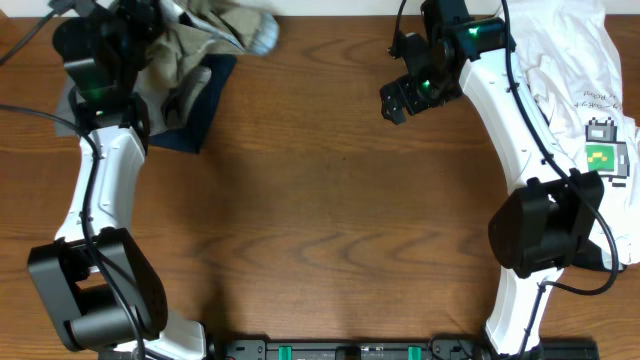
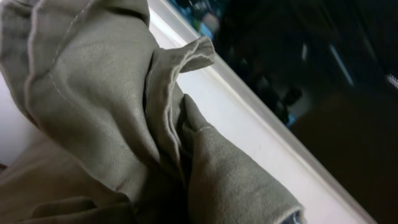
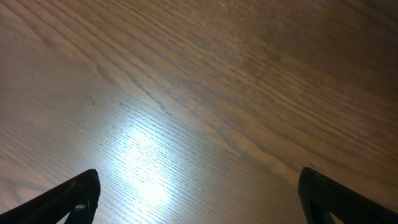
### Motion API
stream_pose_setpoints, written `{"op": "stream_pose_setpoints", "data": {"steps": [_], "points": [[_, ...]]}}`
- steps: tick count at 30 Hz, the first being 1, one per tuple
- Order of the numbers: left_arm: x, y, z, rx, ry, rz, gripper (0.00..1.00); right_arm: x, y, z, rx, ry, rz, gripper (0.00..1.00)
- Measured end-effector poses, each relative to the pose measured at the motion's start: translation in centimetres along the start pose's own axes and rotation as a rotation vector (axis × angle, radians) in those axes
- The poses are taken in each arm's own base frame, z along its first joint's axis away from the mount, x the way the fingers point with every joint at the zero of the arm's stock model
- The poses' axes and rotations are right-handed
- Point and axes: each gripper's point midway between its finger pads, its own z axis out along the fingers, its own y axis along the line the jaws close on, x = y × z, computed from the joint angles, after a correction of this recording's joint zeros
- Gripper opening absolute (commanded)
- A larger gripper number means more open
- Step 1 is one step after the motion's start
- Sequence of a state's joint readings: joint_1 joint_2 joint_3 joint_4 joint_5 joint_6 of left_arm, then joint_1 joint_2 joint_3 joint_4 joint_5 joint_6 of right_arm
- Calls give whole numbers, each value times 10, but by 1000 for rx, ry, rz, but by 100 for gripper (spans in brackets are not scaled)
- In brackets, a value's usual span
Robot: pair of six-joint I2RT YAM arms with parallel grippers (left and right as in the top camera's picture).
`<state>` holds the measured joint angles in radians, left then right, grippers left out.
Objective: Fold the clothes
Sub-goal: 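Carry the folded shorts with the left gripper to the upper left pile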
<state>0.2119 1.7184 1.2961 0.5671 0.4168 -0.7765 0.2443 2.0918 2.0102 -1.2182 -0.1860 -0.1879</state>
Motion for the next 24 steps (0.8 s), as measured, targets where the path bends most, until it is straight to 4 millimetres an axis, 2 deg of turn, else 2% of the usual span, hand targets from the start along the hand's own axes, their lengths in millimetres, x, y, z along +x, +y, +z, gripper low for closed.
{"op": "stream_pose_setpoints", "data": {"steps": [14, 20, 24], "points": [[-44, 20, -7, -114, -229, -47, 6, -2, 0, 0, 2, -9, -2, 99], [-69, 37, -15, -191, -392, -214, 6, -4, 0, 0, -2, -19, -3, 99], [-88, 38, -13, -145, -503, -374, 6, -6, 1, 0, -6, -26, -5, 99]]}}
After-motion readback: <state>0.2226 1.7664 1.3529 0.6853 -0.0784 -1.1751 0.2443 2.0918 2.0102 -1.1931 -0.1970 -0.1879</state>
